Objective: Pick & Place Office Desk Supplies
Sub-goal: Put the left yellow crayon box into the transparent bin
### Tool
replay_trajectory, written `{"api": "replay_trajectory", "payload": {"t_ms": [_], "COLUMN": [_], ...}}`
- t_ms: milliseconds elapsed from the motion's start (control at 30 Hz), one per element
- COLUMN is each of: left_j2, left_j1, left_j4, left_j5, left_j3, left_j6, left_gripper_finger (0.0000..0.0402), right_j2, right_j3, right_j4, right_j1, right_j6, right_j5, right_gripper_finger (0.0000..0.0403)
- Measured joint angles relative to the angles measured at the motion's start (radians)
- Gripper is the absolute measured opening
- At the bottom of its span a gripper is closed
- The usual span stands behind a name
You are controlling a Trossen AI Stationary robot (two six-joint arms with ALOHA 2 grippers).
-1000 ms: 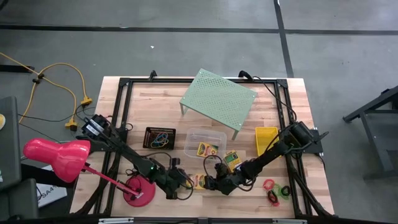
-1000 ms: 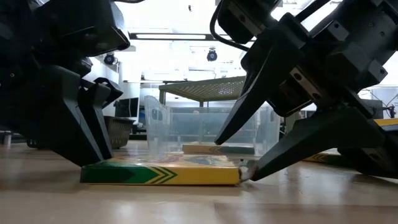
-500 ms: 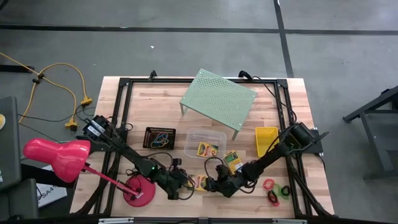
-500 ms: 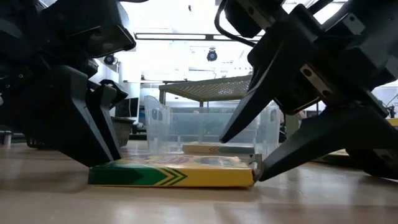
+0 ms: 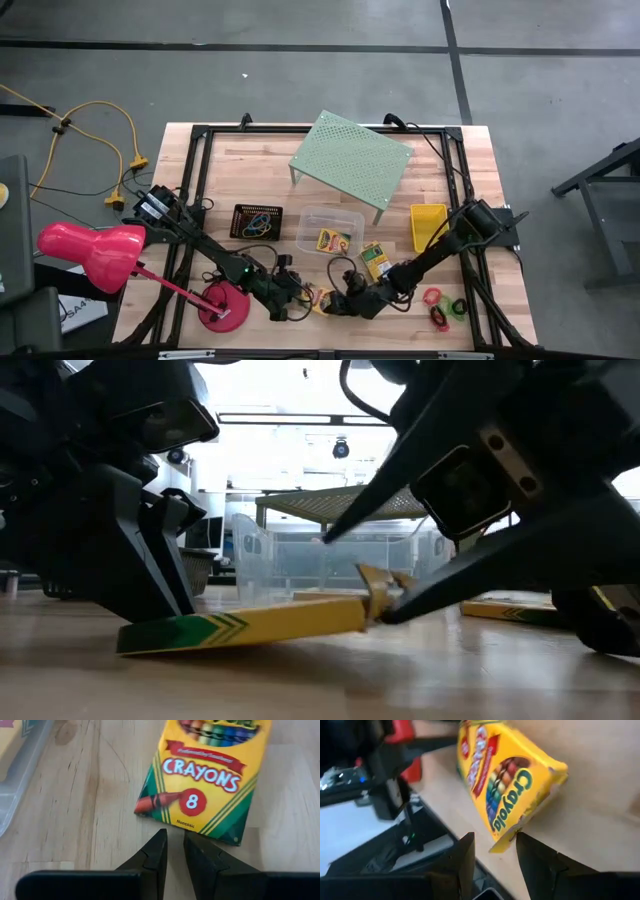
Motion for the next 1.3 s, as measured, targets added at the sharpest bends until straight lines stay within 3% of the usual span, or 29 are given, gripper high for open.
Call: {"api": "replay_trajectory", "payload": {"t_ms": [200,433,1300], "left_j2": [0.0,0.001,0.002], "left_j1": [0.0,-0.001,-0.001], "left_j4": [0.0,0.005,0.03], "left_j5": [0.0,0.0,0.006], "left_j3": [0.0,-0.001,-0.001], "left_j6": [0.0,0.0,-0.001], "left_gripper_finger": [0.0063,0.0063,0.0063], "right_j2": [0.001,0.001,-0.002], "right_j3": [0.0,0.002,0.003], "right_j4": [0.01,-0.064,-0.171], "right_j1": [-0.005,-0.008,-0.031], "right_j6": [-0.026,0.064,0.133], "right_j5": [0.042,0.04,-0.214], "right_gripper_finger": [0.0133,0.0133,0.0133]}}
